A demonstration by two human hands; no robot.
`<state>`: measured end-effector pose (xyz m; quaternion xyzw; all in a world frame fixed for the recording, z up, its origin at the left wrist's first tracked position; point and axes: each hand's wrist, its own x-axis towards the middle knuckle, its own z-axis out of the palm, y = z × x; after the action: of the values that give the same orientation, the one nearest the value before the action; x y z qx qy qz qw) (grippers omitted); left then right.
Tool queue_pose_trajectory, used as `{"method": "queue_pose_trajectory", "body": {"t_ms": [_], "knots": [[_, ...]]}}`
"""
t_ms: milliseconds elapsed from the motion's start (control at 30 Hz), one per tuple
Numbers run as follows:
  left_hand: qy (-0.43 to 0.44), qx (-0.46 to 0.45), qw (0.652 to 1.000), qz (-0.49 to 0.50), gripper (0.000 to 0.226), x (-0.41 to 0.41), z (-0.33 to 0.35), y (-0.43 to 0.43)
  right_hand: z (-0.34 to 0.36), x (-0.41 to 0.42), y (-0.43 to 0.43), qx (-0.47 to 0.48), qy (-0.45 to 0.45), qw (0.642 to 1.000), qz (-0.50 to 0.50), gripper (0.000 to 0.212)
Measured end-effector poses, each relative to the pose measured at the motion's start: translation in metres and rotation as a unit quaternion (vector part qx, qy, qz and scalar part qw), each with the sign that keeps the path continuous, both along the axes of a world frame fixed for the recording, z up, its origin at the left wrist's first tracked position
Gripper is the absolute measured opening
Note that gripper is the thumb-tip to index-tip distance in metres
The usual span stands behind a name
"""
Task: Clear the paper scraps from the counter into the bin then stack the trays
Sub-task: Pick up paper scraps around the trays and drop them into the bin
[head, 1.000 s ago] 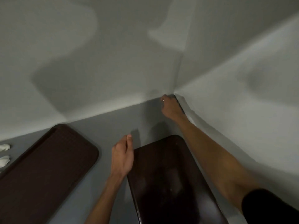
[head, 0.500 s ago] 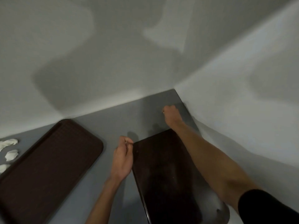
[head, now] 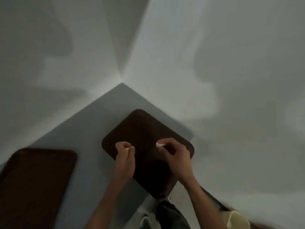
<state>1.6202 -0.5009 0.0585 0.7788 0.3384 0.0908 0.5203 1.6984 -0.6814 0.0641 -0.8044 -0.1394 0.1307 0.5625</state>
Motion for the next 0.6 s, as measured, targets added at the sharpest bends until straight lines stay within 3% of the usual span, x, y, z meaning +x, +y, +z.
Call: {"method": "queue_pose_trajectory", "body": {"t_ms": [100,200,367,500,600], "knots": [[0.021,-0.072,0.994,-0.075,0.007,-0.013,0.007,-0.049,-0.002,-0.047,-0.062,0.025,0.04,0.995,-0.085,0.016],[0.044,-0.087,0.982,-0.162,0.013,-0.029,0.004,-0.109,-0.008,-0.089,-0.127,0.027,0.055,0.984,-0.165,0.017],[0.031,-0.038,0.958,-0.282,0.022,-0.049,-0.014,-0.215,-0.028,-0.149,-0.232,0.027,0.077,0.958,-0.273,0.017],[0.062,-0.007,0.933,-0.356,0.009,-0.08,-0.043,-0.3,-0.057,-0.193,-0.32,0.005,0.082,0.939,-0.334,0.019],[0.066,0.004,0.923,-0.378,0.012,-0.104,-0.073,-0.362,-0.089,-0.223,-0.387,0.012,0.114,0.924,-0.366,0.016]]}}
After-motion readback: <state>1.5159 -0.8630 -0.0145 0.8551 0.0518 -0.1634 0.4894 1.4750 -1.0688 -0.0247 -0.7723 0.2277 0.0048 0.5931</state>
